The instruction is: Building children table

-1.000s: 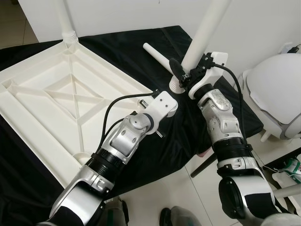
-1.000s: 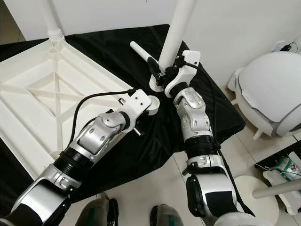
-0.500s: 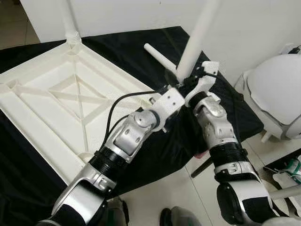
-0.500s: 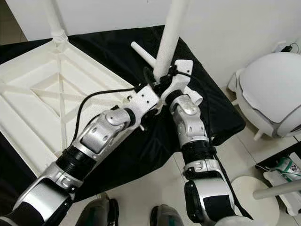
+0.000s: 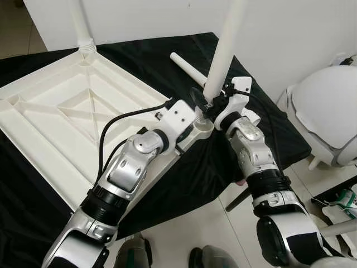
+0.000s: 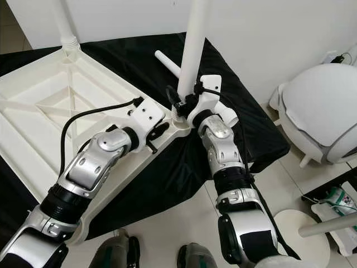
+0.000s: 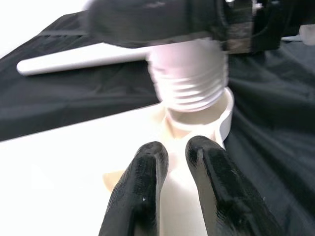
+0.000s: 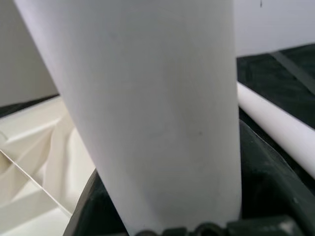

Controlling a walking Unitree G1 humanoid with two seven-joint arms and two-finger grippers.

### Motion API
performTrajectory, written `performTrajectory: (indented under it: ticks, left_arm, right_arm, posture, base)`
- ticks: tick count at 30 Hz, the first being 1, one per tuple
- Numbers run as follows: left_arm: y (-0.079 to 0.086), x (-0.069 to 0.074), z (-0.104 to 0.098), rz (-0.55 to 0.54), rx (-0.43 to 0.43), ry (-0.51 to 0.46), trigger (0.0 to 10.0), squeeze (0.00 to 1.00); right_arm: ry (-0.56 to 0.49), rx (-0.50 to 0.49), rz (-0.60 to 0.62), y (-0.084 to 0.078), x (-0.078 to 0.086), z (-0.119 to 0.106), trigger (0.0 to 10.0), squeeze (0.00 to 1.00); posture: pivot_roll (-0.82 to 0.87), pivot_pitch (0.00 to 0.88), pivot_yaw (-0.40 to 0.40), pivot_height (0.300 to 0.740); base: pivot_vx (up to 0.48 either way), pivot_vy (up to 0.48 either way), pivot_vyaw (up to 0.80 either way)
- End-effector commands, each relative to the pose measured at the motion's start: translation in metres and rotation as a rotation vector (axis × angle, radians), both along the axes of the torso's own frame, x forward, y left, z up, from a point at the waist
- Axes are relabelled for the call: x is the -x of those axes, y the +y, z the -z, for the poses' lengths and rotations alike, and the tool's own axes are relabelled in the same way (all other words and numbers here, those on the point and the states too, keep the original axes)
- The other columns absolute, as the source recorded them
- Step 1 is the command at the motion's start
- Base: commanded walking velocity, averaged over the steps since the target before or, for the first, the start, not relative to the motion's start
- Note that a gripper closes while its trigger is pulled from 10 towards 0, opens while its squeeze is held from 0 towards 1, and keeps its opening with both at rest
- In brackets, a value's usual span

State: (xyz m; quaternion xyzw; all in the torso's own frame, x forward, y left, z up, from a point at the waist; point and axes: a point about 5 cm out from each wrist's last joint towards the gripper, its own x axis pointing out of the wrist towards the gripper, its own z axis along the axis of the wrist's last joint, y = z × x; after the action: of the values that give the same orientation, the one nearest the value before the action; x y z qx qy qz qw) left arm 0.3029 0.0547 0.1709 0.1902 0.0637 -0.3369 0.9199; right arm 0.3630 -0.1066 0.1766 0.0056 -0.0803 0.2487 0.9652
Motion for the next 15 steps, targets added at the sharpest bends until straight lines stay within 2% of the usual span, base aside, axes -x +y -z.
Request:
performTrajectory:
  ticks: [1,8,15]
  left_arm:
    - [0.003,0.002,-0.003,-0.015,0.018,-0.004,10.0,0.0]
    - [0.015,0.011,-0.008,-0.045,0.114,-0.01,10.0,0.0]
    - [0.017,0.013,-0.006,-0.07,0.131,-0.002,10.0,0.0]
  right_arm:
    - [-0.019,0.024,-0.004,0.001,-0.002,-0.003,10.0,0.0]
    - [0.013,0.023,0.014,0.002,-0.007,0.005,10.0,0.0]
    - [0.014,0.061,0.008,0.004,-0.008,0.008,10.0,0.0]
  posture:
    - [0.0,0.024,-0.036,0.74]
    - [-0.01,0.033,-0.035,0.74]
    - [0.0,0.031,-0.048,0.74]
  base:
    - [0.0,0.0,0.0]
    - [0.0,0.0,0.0]
    - [0.0,0.0,0.0]
